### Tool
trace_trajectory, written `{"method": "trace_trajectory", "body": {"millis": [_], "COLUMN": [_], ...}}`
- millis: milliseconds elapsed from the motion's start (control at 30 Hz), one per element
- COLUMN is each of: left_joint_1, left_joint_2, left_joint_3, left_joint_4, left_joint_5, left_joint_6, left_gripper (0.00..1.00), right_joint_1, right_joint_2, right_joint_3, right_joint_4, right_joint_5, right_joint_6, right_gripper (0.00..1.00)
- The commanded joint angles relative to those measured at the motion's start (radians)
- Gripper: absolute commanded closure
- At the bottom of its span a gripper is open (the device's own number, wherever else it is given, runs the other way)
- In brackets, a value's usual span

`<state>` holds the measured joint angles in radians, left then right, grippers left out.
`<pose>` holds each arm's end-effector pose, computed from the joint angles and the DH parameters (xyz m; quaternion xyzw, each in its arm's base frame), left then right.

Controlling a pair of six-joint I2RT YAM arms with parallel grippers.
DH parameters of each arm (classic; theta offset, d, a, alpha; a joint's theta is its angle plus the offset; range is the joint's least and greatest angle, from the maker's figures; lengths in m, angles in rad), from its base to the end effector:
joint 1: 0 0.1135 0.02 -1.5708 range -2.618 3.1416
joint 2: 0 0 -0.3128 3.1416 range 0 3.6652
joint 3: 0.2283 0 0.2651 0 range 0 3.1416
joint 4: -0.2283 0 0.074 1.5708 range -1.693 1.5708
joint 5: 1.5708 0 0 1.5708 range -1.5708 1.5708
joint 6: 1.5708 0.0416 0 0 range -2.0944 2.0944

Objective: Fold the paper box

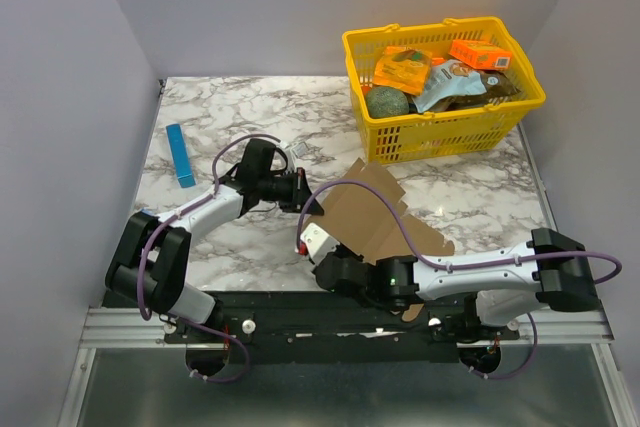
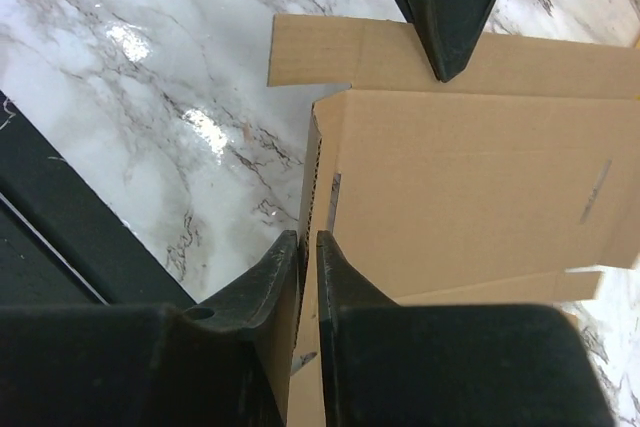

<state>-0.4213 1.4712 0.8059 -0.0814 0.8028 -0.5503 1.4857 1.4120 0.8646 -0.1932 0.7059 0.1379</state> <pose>0.2657 -0.1519 0.2427 0.1018 0.8518 -0.4887 0.1588 0.0524 0.2969 0.2679 -0.4269 0.7580 0.0569 0.4899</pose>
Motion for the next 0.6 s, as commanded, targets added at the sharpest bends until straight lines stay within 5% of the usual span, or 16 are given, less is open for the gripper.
{"method": "trace_trajectory", "body": {"millis": [0,233,333,567], "left_joint_1": [-0.005,-0.004,0.001,0.012], "left_joint_2": [-0.005,-0.074,-0.121,-0.126], "left_joint_3": [0.018,0.140,0.194,0.380], "left_joint_4": [-0.040,-0.285,-0.359,-0.624], "left_joint_5": [0.061,-0.026,-0.071,-0.105], "left_joint_6": [0.087,0.334,0.492,0.800], "left_gripper": [1.00,1.00,1.00,1.00], "right_joint_1": [0.007,-0.043,-0.125,-0.390], "right_joint_2": [-0.011,-0.131,-0.209,-0.303], "right_joint_3": [0.019,0.056,0.109,0.266], "right_joint_4": [0.029,0.024,0.005,-0.096], "right_joint_5": [-0.039,-0.175,-0.278,-0.668], "right_joint_6": [0.003,-0.036,-0.075,-0.198], "right_gripper": [0.74,0.23,0.11,0.08]}}
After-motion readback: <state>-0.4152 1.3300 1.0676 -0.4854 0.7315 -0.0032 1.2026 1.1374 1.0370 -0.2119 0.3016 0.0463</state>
